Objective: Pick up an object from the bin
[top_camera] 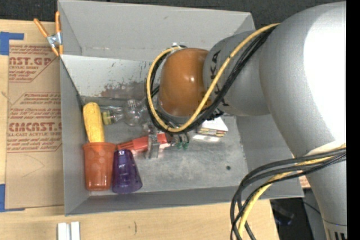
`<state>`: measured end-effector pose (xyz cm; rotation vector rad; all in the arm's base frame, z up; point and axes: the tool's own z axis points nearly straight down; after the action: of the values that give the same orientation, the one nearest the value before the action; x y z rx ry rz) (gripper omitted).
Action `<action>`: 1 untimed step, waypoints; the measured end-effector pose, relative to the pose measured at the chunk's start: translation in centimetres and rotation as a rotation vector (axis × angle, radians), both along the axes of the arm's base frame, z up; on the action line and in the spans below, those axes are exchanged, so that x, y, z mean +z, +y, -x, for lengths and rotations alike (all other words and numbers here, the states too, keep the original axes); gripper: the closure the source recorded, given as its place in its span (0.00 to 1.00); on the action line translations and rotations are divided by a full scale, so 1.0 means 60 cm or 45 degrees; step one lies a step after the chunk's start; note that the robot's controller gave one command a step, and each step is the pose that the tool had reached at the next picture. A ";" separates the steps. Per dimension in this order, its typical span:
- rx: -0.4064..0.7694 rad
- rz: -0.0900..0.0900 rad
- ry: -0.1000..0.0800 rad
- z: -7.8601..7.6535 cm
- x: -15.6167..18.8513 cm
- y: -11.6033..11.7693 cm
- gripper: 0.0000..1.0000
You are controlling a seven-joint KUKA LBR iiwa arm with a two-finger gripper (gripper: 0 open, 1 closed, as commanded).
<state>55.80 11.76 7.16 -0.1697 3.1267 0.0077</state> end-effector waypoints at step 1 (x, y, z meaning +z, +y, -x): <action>0.000 0.000 -0.001 0.000 0.001 0.000 1.00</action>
Offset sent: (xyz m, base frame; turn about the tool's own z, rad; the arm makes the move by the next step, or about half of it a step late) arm 0.0000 0.0001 0.0264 0.0000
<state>55.79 11.76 7.24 -0.1692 3.1262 0.0081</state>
